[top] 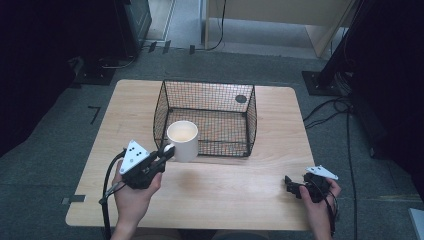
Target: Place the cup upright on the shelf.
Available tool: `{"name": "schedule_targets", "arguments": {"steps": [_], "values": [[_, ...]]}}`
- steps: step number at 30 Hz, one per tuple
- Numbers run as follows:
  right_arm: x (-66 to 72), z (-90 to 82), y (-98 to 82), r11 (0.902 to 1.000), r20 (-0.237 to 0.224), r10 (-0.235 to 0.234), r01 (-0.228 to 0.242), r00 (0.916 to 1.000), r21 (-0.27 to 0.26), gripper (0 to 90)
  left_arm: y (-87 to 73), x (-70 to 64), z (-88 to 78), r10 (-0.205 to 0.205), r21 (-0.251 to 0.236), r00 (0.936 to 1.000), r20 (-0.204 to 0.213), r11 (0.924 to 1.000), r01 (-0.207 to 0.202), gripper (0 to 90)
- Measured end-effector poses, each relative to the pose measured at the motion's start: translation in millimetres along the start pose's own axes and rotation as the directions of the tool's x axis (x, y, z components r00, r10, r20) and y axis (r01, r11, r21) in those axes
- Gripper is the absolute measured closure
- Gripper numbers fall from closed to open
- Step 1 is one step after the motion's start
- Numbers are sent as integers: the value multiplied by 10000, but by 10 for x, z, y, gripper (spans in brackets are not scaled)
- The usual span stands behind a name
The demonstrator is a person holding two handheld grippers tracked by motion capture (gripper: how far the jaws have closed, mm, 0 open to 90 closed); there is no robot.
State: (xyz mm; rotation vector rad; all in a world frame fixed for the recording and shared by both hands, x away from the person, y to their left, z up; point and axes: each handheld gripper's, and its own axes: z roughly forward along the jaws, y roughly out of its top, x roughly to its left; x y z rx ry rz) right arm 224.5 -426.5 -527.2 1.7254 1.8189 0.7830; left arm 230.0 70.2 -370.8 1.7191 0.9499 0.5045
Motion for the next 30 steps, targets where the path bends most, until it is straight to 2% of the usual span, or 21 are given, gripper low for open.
{"name": "schedule_targets", "arguments": {"steps": [11,20,30], "values": [[1,0,0,10000,-1,15,-15,10000,-5,0,191,-21,161,326,-358,9993,-184,9988,-332,810],[1,0,0,10000,-2,13,-13,10000,-4,0,272,19,374,440,-364,9982,-399,9983,-455,810],[3,-1,0,10000,-2,43,-43,10000,19,0,234,141,769,-36,-133,9992,-398,9999,31,810]]}}
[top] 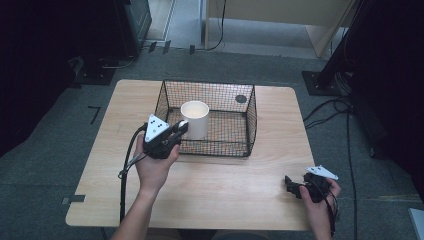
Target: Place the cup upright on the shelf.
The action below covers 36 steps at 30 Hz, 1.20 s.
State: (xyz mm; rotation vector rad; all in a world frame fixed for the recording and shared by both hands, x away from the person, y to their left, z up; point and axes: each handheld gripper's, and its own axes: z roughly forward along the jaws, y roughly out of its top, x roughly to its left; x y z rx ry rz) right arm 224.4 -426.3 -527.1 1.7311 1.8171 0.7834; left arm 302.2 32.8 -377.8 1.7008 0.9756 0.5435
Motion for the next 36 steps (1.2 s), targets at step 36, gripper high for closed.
{"name": "schedule_targets", "arguments": {"steps": [36], "values": [[-1,0,0,10000,-12,5,-5,10000,-6,0,-245,132,990,552,2128,9910,-1218,9767,-283,809]]}}
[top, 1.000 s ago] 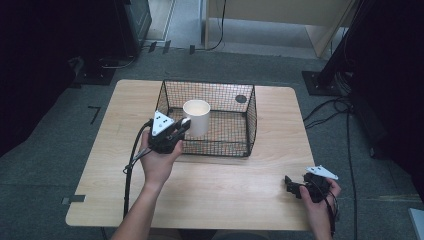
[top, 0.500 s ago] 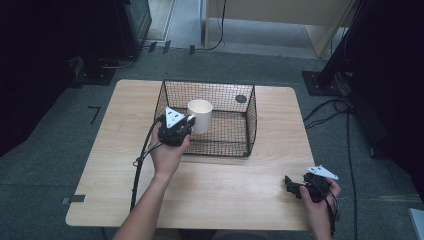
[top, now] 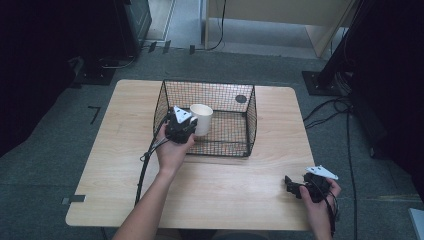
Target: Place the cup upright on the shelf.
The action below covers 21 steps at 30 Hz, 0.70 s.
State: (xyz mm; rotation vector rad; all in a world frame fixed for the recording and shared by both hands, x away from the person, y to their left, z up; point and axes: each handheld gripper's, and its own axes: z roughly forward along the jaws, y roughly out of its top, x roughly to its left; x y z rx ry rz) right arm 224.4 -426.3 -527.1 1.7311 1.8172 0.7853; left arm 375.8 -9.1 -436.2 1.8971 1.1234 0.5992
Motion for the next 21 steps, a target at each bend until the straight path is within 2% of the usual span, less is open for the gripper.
{"name": "schedule_targets", "arguments": {"steps": [5,10,16,21], "values": [[0,0,0,10000,0,4,-4,10000,0,0,-19,4,30,44,243,10000,-3,9997,-44,809],[0,0,0,10000,0,2,-2,10000,1,0,-1,28,35,-92,431,9999,70,9990,89,809],[1,0,0,10000,0,5,-5,10000,0,0,12,55,25,-140,876,9999,87,9961,132,806],[0,0,0,10000,1,3,-3,10000,2,0,22,57,29,-237,1187,9997,-59,9926,242,800]]}}
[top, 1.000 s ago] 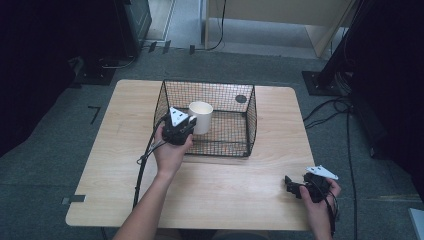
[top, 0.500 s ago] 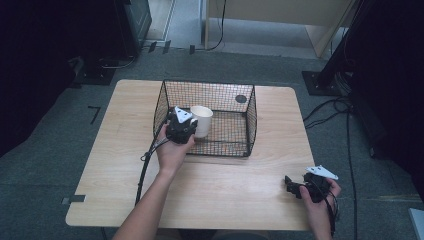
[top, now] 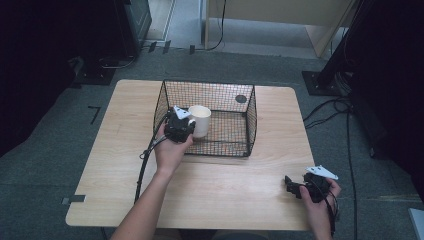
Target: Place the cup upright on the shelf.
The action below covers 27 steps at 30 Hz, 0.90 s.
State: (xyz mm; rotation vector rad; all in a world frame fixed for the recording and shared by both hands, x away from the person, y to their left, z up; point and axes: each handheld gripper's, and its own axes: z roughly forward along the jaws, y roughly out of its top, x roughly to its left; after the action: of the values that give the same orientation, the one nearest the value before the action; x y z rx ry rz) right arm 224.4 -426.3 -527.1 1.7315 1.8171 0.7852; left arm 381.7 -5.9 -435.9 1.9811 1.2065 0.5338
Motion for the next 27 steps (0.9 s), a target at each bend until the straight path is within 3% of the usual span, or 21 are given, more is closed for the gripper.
{"name": "schedule_targets", "arguments": {"steps": [20,27], "values": [[0,0,0,10000,1,-2,2,10000,-1,0,-21,-16,-10,-7,52,9999,-145,10000,8,758],[0,0,0,10000,-1,0,0,10000,-2,0,-29,-40,-103,-122,-366,9994,318,9992,134,712]]}}
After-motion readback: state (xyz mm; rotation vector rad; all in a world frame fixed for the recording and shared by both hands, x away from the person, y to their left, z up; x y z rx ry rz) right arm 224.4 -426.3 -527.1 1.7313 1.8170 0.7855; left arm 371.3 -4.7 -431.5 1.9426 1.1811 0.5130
